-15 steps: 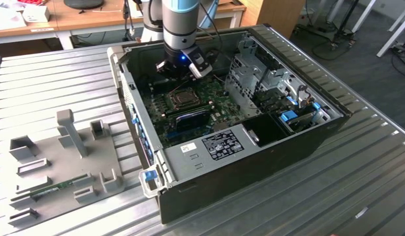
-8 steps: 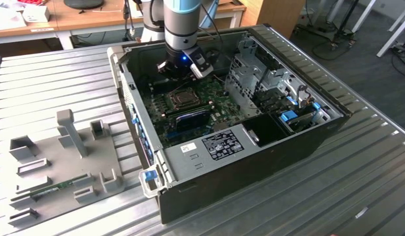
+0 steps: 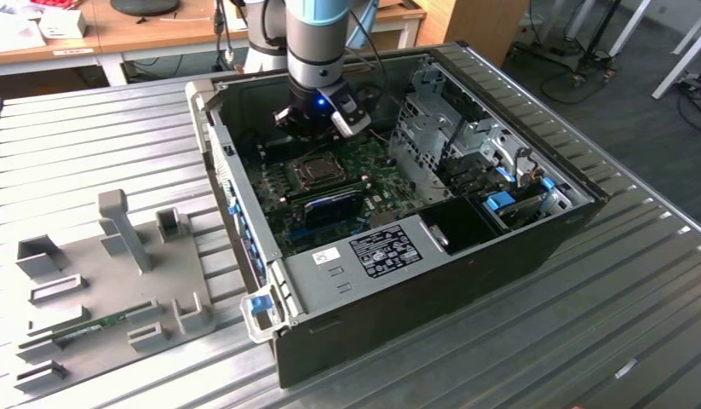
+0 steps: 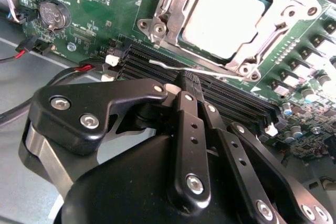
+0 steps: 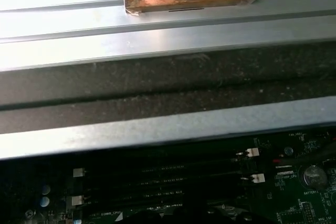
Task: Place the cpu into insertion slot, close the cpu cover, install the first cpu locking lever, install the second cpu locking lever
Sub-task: 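Install the first cpu locking lever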
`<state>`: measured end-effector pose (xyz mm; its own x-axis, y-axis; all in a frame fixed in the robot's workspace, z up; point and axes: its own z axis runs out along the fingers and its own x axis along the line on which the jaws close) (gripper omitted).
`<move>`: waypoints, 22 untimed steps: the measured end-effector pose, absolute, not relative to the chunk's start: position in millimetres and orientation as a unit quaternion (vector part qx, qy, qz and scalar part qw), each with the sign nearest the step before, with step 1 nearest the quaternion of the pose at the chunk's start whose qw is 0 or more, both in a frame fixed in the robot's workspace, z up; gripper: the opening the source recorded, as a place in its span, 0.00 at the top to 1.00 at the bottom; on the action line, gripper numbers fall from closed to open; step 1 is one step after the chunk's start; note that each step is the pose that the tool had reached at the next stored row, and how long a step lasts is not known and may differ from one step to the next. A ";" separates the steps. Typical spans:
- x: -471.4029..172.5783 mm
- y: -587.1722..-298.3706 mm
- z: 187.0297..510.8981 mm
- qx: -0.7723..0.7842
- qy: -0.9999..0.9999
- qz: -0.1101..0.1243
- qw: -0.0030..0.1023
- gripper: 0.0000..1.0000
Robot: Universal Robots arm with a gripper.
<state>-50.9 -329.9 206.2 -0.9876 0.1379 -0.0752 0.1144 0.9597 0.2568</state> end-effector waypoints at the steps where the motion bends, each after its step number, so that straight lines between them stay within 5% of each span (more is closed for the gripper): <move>1: -50.4 -329.9 205.9 0.064 0.989 0.127 0.046 0.90; 22: -43.4 -329.9 199.6 0.064 0.989 0.125 0.046 0.90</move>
<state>-43.4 -329.9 199.6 -0.9876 0.1377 -0.0758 0.1145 0.9607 0.2530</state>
